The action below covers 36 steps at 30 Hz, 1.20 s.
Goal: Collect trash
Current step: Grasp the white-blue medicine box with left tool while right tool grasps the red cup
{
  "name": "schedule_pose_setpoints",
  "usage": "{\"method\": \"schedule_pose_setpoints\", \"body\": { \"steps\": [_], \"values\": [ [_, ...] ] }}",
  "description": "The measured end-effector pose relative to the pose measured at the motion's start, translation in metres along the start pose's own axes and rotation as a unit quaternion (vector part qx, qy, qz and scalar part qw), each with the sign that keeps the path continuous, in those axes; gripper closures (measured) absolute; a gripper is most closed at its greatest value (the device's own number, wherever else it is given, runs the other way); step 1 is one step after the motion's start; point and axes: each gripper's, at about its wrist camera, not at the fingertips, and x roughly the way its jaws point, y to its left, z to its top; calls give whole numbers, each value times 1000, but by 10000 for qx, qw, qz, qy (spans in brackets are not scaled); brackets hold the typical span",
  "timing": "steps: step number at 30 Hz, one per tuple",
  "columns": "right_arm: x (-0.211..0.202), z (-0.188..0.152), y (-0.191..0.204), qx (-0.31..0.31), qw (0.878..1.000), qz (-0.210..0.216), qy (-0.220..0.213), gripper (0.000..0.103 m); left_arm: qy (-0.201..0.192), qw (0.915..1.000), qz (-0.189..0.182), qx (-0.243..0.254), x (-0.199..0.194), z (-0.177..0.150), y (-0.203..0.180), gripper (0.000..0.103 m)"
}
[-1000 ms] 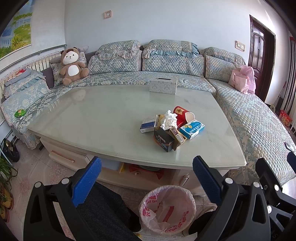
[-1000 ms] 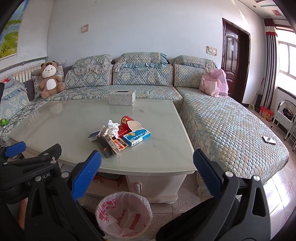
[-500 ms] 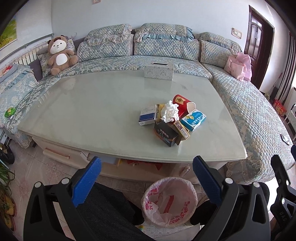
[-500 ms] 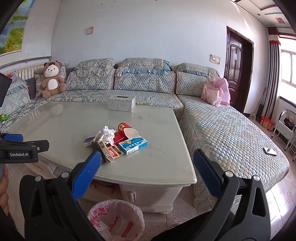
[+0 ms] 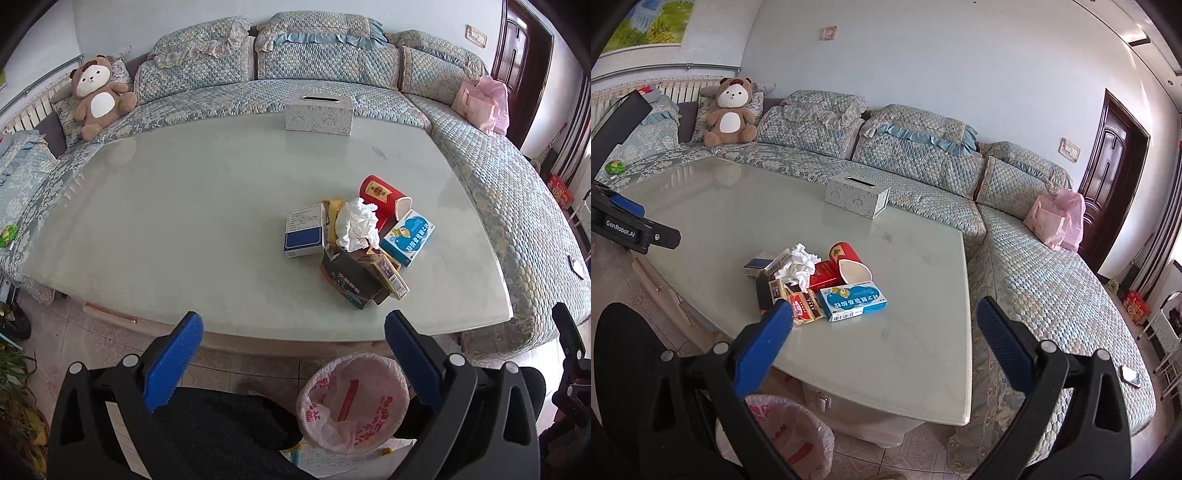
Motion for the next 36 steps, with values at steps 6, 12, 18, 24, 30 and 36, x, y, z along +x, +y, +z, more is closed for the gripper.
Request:
{"method": "schedule_pose_setpoints", "body": {
  "steps": [6, 12, 18, 24, 30, 36],
  "values": [
    [37, 20, -16, -116, 9981, 592, 83, 6, 377, 9986, -221, 298, 38, 33, -9, 6],
    [74, 33, -25, -357, 9975, 559, 246, 6, 782, 9958, -408, 233, 80, 62, -4, 6],
    [110, 37, -30, -471, 9955, 695, 430, 6, 1041, 9933, -447, 221, 117, 81, 1, 6],
    [138, 38, -31, -562, 9940, 750, 568, 6, 1195, 9916, -390, 302, 146, 94, 4, 6],
    [165, 35, -28, -596, 9922, 813, 732, 6, 1368, 9894, -407, 261, 172, 101, 7, 6],
    [196, 33, -23, -668, 9889, 971, 904, 6, 1520, 9868, -435, 364, 200, 107, 6, 6]
  ]
}}
